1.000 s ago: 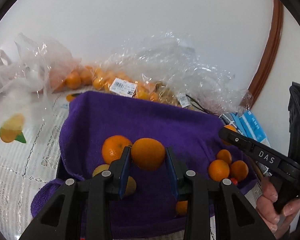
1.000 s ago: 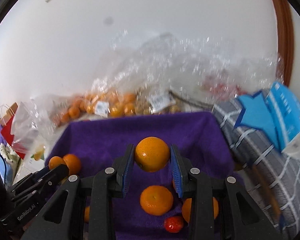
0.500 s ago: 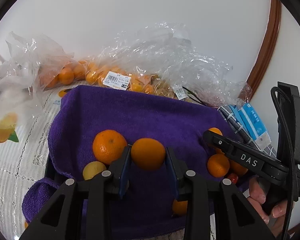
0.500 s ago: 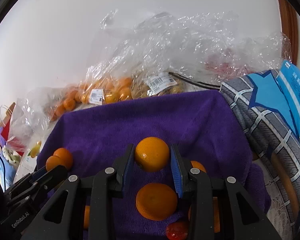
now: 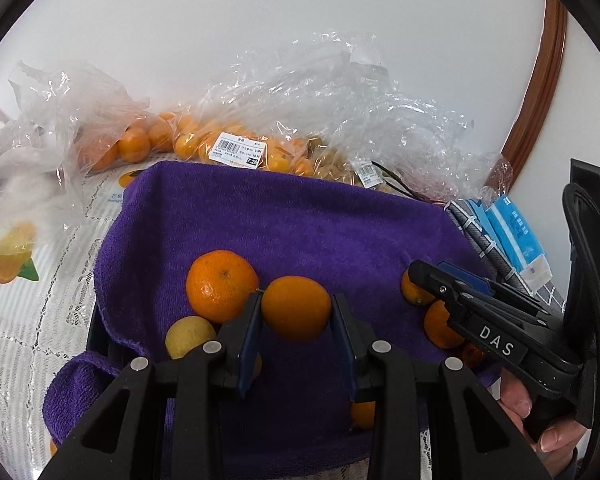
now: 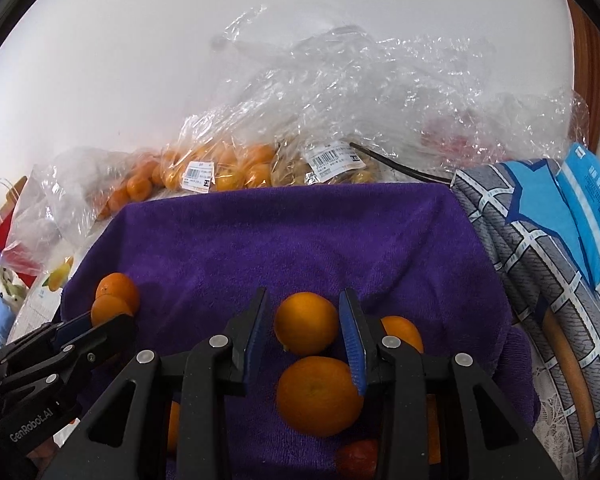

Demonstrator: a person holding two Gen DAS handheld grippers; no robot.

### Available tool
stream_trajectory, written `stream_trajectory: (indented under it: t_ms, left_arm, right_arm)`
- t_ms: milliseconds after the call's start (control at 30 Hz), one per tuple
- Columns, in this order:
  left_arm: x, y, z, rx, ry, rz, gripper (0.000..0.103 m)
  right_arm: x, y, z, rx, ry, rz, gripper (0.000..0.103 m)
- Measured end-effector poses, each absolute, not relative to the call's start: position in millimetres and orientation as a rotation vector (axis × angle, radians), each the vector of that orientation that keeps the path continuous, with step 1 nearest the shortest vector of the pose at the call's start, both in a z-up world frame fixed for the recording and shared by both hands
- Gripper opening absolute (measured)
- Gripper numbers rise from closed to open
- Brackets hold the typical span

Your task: Organize fruits

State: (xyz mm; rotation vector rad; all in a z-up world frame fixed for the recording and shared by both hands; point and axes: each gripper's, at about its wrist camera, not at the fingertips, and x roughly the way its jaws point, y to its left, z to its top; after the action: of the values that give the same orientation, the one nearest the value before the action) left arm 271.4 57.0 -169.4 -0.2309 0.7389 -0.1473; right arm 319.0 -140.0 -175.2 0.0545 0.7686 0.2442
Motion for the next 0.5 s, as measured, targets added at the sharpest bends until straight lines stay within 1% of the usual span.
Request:
stream_trajectory:
  t_ms: [67, 133, 200, 300, 500]
  left_arm:
    - [272, 57, -170, -0.227, 0.74, -0.146, 0.033]
    - [271, 57, -169, -0.226, 0.734, -0.151, 0.038]
    - [270, 56, -169, -0.223, 0.729, -0.152, 0.04]
    - [270, 55, -168, -0.211, 0.729, -0.152, 0.042]
    - [267, 56, -165, -0.207, 0.712, -0.145, 0.046]
  right_arm:
    - [318, -141, -175, 0.053, 0.766, 0.241, 0.036]
    - [317, -143, -174, 0.056, 0.762, 0.236, 0.036]
    - [314, -147, -172, 0.068, 0.758, 0.23, 0.04]
    - [311, -152, -169, 0.076, 0.758, 0.219, 0.044]
    - [301, -156, -156, 0.058, 0.73, 0.167, 0.046]
